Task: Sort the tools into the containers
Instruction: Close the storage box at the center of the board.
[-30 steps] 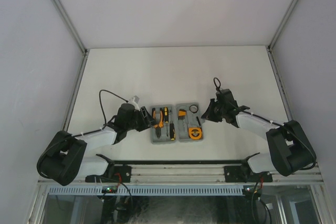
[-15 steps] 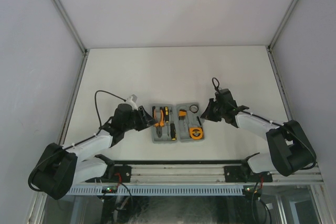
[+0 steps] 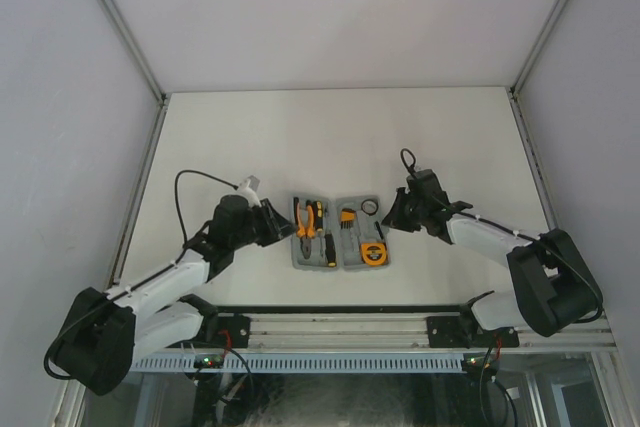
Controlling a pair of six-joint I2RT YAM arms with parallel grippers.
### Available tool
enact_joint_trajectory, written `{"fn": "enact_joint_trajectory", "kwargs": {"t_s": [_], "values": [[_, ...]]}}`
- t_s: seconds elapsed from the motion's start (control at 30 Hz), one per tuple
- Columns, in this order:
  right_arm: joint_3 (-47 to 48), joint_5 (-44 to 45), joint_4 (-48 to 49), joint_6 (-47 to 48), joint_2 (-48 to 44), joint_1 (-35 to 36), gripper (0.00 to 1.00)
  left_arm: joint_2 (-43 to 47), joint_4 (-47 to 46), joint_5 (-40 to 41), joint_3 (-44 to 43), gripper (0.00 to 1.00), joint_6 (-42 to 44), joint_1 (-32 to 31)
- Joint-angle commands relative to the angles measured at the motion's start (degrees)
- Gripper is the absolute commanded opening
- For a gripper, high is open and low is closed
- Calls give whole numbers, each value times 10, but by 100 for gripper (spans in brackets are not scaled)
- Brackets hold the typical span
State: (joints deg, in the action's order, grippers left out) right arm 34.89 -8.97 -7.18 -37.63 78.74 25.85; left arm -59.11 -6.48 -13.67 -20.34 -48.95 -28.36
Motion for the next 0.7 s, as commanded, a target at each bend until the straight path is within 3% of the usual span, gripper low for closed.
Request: {"fn": "enact_joint_trajectory", "kwargs": {"t_s": [0.0,0.67], "values": [[9,-61,17,-23,4,38,0,17,-56,-77,-68,28,-24,-28],[9,-74,68,-56,40,60,0,27,3,-68,-116,29,-8,-28]]}}
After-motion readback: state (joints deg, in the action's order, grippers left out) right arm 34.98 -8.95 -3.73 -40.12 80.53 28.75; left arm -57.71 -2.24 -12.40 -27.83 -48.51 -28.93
